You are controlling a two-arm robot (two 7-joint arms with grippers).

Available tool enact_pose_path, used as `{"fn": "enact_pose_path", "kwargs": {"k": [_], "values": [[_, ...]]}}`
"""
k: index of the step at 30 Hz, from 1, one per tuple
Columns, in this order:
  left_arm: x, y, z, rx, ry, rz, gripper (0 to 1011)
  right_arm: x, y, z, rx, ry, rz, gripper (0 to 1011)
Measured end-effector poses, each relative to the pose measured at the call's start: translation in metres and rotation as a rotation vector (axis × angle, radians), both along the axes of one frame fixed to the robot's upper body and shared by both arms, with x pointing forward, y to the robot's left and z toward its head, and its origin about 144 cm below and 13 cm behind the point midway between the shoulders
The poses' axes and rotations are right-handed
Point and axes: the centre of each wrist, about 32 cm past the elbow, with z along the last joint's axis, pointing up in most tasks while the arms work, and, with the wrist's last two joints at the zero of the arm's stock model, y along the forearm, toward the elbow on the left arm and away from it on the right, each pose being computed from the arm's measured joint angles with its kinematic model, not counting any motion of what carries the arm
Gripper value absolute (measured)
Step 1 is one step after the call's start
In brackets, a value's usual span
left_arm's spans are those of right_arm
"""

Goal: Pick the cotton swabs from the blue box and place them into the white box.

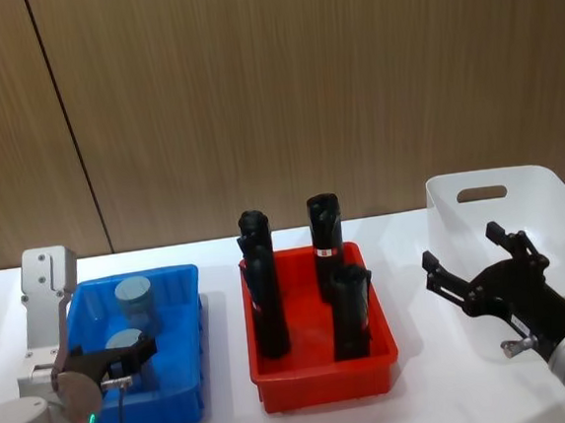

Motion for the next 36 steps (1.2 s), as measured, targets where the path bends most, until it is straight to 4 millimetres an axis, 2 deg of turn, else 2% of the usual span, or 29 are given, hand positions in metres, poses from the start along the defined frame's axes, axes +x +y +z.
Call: {"fn": "enact_pose_path", "kwargs": {"k": [18, 36], "values": [[0.025, 0.013, -0.013, 0.006, 0.011, -0.055, 1003, 0.000, 0.000, 0.000, 0.000, 0.000, 0.000, 1002], [0.042, 0.015, -0.021, 0.030, 0.034, -0.092, 1003, 0.000, 0.000, 0.000, 0.000, 0.000, 0.000, 1002]]}}
